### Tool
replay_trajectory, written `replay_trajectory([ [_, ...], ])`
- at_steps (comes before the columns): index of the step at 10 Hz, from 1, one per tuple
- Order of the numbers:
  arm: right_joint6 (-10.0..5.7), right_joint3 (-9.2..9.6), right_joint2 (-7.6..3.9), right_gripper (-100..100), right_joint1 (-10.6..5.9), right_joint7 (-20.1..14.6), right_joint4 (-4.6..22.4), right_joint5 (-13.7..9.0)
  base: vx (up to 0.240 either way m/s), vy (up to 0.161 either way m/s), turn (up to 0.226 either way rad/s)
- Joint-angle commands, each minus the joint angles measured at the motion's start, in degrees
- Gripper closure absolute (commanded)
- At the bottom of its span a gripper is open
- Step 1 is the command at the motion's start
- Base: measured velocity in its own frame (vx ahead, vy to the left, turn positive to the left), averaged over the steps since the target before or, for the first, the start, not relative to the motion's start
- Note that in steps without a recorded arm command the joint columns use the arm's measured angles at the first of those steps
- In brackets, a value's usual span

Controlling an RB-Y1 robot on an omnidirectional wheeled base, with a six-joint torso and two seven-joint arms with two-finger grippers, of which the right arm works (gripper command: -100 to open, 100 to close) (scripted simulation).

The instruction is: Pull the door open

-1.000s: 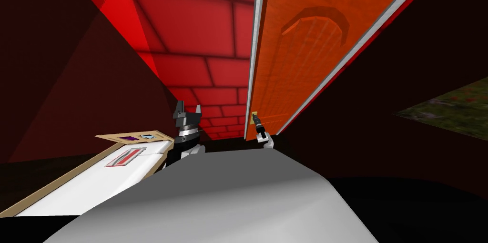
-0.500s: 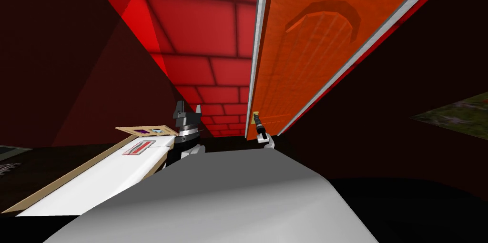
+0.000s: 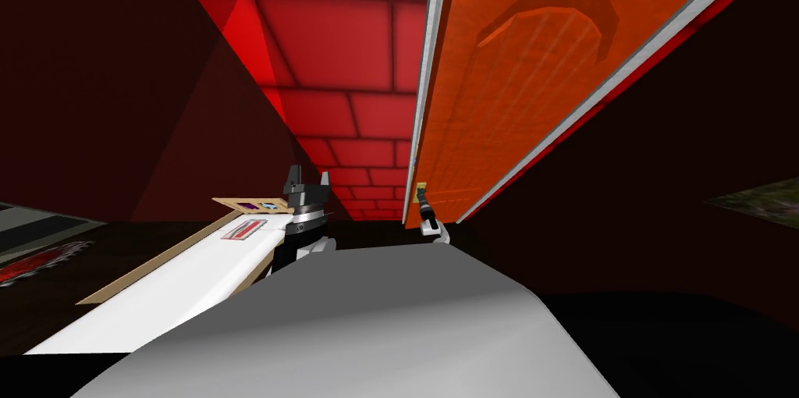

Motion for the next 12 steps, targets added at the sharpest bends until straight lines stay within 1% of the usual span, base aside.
replay_trajectory([
  [1,-0.24,1.14,0.25,100,0.13,-2.86,-1.34,-2.46,-0.043,-0.013,0.172],
  [2,-0.26,1.47,0.05,100,0.57,-4.45,-1.82,-4.29,-0.066,-0.029,0.226],
  [3,-0.26,1.47,0.05,100,0.57,-5.24,-1.82,-4.73,-0.069,-0.018,0.047],
  [4,-0.34,1.18,-0.71,-100,0.99,-2.79,-2.00,-3.00,-0.035,0.023,-0.039],
  [6,-0.79,0.86,-2.01,-100,1.78,-0.22,-2.30,-1.18,-0.008,0.041,-0.052],
  [9,-1.72,0.19,-4.66,-100,3.39,4.71,-2.93,2.57,-0.006,0.044,-0.061],
  [10,-1.72,0.19,-4.66,-100,3.39,5.08,-2.93,2.57,-0.015,0.034,-0.021],
  [12,-2.44,-0.32,-6.71,-100,4.64,8.82,-3.42,5.50,-0.017,0.037,-0.062],
])
